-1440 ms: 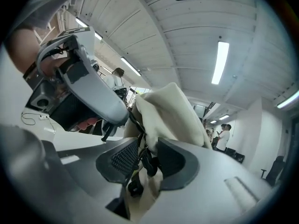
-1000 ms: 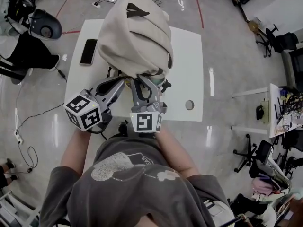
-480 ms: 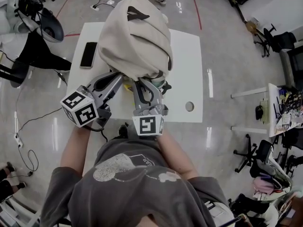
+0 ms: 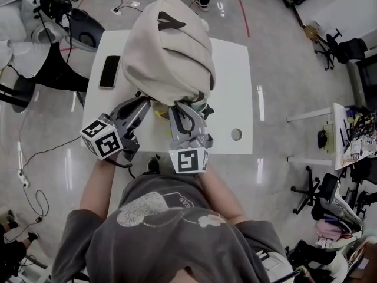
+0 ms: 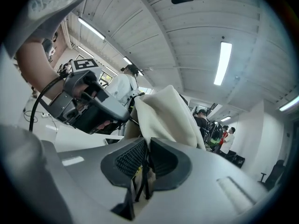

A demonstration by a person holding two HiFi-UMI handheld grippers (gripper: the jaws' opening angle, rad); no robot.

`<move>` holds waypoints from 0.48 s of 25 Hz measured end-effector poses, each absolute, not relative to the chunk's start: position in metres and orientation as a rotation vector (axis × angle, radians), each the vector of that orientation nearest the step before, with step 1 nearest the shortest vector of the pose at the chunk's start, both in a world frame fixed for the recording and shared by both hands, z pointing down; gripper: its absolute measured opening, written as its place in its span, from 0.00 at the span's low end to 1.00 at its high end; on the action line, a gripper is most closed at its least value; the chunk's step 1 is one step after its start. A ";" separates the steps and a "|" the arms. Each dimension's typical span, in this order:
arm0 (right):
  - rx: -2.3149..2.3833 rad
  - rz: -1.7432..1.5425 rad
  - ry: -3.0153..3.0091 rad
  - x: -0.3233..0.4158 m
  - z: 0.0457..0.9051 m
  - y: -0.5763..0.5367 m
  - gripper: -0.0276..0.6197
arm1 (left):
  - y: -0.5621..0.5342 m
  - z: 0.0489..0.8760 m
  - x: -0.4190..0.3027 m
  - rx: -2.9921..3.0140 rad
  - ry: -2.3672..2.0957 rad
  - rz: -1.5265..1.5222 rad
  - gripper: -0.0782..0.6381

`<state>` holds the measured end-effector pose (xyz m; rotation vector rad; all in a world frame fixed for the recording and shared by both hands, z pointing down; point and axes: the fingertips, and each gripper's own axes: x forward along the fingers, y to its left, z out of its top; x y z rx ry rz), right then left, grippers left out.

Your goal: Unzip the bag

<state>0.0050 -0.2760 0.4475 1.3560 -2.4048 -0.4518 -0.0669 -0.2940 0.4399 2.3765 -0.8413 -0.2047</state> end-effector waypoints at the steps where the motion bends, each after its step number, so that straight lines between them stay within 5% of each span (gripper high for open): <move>1: 1.349 -0.455 -2.409 0.004 0.448 -0.276 0.10 | -0.295 0.436 -0.067 2.376 -0.840 -0.227 0.16; 12: 1.286 -0.553 -2.422 -0.006 0.443 -0.265 0.06 | -0.300 0.411 -0.086 2.335 -0.774 -0.352 0.16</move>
